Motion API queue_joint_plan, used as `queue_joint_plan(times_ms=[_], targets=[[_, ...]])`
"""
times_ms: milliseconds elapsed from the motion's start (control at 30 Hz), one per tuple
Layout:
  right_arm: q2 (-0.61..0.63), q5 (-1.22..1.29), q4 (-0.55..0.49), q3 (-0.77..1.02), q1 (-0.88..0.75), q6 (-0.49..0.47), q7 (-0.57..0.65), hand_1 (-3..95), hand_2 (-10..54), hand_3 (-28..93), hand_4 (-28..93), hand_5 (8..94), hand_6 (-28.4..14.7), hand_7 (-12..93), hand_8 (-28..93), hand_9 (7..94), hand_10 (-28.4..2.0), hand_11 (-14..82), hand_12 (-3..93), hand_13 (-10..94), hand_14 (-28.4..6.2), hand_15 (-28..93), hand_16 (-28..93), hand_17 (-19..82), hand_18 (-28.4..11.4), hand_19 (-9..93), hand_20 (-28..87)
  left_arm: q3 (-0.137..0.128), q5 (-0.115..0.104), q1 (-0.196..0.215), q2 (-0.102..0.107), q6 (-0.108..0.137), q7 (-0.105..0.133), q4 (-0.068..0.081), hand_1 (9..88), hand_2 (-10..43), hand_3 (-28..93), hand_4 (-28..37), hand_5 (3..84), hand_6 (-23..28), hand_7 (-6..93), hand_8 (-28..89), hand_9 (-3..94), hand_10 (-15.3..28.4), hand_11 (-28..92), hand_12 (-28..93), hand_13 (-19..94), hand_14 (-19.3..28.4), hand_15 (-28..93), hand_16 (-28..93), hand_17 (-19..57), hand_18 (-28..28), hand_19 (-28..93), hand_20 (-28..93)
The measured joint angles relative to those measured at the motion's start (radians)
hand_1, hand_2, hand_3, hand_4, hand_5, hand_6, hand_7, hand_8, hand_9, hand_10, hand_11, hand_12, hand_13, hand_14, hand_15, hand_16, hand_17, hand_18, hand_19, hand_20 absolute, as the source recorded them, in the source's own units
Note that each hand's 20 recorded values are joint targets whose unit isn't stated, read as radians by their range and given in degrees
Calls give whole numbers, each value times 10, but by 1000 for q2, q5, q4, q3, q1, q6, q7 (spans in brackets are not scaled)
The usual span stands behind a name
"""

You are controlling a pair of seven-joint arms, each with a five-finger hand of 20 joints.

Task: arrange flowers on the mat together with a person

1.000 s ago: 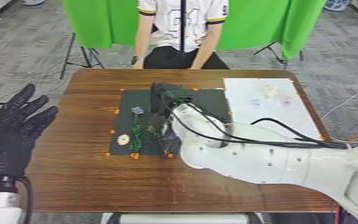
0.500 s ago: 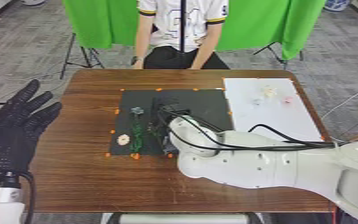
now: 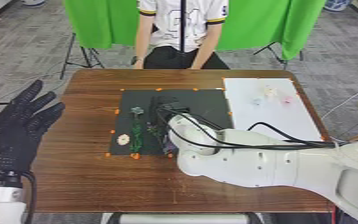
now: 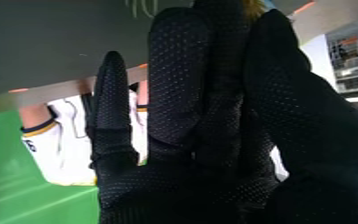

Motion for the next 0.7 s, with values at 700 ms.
queue_joint_plan(times_ms=[700], targets=[[3,-106,-32,33,-12,-80,41,425,-95,701,-283,665,43,149,-136,803,-110,267,189,720,-85,594,194,195,-234,724,193,-19,-3,38,-8,7,-6,-7,217,64,762,-242,332,59,101,-83,297,147,182,119,196,210,424,-43,-79,200,429,185]])
